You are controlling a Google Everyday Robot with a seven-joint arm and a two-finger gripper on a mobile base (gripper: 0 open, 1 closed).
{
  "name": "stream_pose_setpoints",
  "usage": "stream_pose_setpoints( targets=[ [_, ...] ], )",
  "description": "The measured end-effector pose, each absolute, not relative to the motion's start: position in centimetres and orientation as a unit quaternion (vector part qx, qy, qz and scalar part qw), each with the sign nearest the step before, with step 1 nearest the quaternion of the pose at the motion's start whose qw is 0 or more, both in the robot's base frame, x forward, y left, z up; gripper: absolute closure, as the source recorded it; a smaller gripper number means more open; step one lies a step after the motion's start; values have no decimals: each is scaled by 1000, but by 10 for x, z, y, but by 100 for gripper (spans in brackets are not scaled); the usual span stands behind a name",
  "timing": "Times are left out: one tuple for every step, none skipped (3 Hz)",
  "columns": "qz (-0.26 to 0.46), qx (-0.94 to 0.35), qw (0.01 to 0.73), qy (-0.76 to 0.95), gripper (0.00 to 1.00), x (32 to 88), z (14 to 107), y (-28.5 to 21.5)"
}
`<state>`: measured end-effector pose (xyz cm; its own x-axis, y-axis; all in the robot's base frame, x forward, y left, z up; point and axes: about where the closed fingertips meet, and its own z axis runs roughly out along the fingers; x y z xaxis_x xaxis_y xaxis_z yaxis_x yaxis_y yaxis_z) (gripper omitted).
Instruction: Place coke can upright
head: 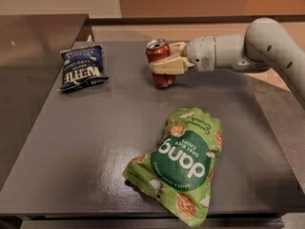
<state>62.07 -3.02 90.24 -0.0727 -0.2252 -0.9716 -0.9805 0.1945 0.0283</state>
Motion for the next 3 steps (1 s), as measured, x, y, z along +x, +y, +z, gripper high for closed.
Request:
stream_pose_setpoints(
  targets=[
    [402, -486, 480, 610, 83, 622, 899, -29],
    [407, -480, 495, 599, 59, 622, 897, -29],
    [412, -480, 502, 590, 36, 621, 893, -27]
  ],
)
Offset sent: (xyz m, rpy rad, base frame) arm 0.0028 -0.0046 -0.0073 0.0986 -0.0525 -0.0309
